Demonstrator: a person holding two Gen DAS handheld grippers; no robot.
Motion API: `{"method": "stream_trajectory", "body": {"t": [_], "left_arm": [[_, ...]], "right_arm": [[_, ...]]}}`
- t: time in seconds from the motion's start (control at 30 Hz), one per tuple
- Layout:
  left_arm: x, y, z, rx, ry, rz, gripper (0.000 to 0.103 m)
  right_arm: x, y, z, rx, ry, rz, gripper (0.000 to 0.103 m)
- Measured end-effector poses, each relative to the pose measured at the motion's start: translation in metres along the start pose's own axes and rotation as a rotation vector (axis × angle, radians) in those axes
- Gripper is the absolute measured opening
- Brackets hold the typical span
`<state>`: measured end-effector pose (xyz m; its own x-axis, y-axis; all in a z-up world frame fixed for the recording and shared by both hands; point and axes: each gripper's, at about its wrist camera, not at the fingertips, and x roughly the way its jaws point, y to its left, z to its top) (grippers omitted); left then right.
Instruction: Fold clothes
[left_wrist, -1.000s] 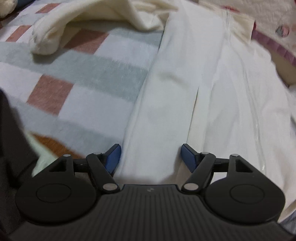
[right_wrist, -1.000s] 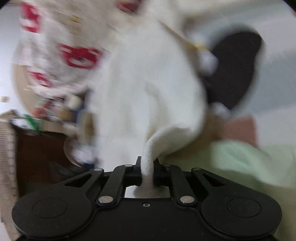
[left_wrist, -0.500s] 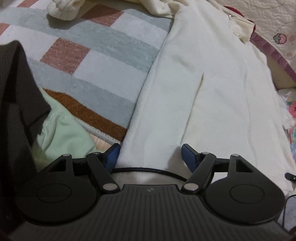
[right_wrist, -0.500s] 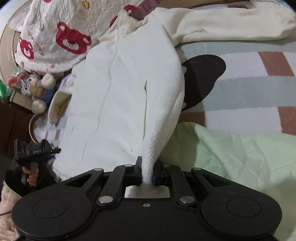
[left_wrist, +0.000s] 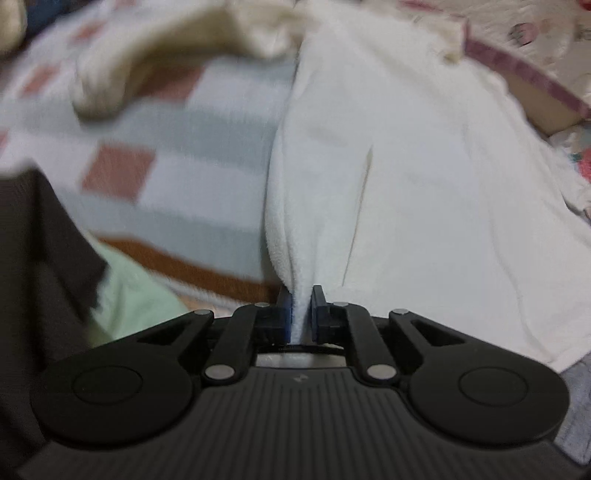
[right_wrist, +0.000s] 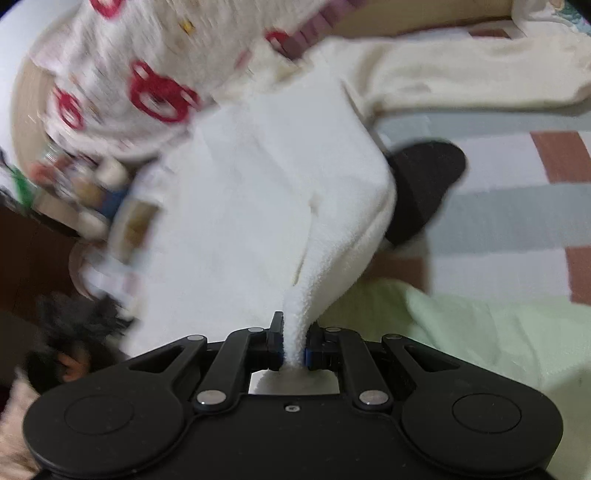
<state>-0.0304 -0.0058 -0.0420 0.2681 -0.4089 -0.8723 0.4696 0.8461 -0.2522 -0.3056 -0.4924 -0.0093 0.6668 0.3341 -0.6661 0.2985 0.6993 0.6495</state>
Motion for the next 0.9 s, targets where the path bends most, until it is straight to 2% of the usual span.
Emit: {"method": "stream_trajectory", "body": {"t": [0.07, 0.13, 0.2, 0.33, 0.43, 0.5, 0.63, 0.7, 0.8, 0.9], "left_arm": [[-0.029, 0.000, 0.001, 0.004, -0.048, -0.032, 0.008], [-0.047, -0.002, -0.004, 0.030, -0.068, -0.005, 0.008], [-0.046, -0.004, -0.015, 0.071, -0.040, 0.035, 0.008], [-0.016, 0.005, -0.025, 0.036, 0.071, 0.062, 0.008], [-0.010, 0.004, -0.025, 0.041, 0.101, 0.077, 0.008], [-0.008, 0.002, -0.023, 0.047, 0.119, 0.100, 0.012], [-0.019, -0.011, -0.021, 0.086, 0.129, 0.182, 0.025], [-0.032, -0.023, -0.014, 0.109, 0.114, 0.171, 0.034], [-0.055, -0.050, 0.003, 0.145, 0.061, 0.113, 0.044], [-0.062, -0.090, 0.027, 0.199, -0.001, 0.054, 0.047]], "right_arm": [[-0.025, 0.014, 0.007, -0.022, -0.037, 0.080, 0.012], [-0.038, 0.025, 0.005, -0.075, -0.028, 0.061, 0.012], [-0.033, 0.022, -0.004, -0.095, 0.025, 0.002, 0.012], [-0.004, -0.001, -0.024, -0.031, 0.136, -0.057, 0.012], [-0.002, -0.006, -0.027, -0.011, 0.123, -0.036, 0.012], [-0.003, -0.007, -0.029, -0.018, 0.128, -0.046, 0.013], [-0.004, -0.008, -0.034, -0.050, 0.153, -0.092, 0.027], [-0.014, -0.011, -0.031, -0.053, 0.128, -0.095, 0.030], [-0.042, -0.029, -0.017, -0.008, 0.006, -0.073, 0.034], [-0.066, -0.065, 0.006, 0.083, -0.143, -0.087, 0.043]]}}
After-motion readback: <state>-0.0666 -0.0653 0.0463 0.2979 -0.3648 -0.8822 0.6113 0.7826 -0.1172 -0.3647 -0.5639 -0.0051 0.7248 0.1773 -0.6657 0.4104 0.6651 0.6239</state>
